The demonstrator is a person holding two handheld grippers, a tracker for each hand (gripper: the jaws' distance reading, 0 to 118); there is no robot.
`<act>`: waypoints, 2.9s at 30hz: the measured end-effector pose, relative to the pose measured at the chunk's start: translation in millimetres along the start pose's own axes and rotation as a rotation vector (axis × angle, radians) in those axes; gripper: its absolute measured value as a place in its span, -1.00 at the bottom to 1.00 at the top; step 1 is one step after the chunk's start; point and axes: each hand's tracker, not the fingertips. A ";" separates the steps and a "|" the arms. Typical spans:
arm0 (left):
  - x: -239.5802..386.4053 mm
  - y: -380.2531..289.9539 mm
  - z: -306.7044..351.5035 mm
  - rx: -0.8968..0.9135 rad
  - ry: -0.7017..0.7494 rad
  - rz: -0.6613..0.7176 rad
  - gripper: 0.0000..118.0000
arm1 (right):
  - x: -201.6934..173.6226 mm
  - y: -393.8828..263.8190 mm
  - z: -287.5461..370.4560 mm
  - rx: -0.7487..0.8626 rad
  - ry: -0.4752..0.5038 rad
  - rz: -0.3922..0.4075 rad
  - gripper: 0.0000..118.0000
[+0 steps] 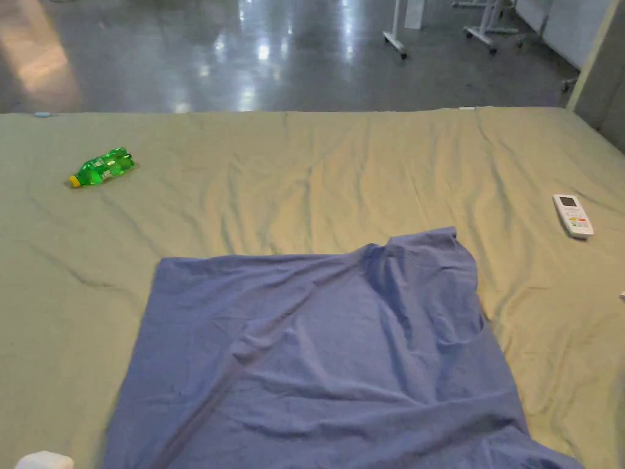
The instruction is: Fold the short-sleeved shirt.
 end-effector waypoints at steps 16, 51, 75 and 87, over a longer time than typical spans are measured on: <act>-25.8 174.1 -80.0 0.012 0.044 -0.012 -0.87 | -47.4 189.5 -142.6 -0.015 -0.034 0.282 -0.93; 126.4 80.4 162.6 0.803 0.183 -0.091 -0.93 | -114.1 42.9 78.7 0.639 -0.071 0.394 -0.93; 106.2 64.4 154.2 0.727 0.167 -0.007 -1.00 | -131.8 33.2 80.7 0.635 -0.046 0.485 -1.00; -7.2 80.5 -27.4 0.207 0.044 0.446 0.47 | -118.9 18.3 62.8 0.488 0.014 0.439 -1.00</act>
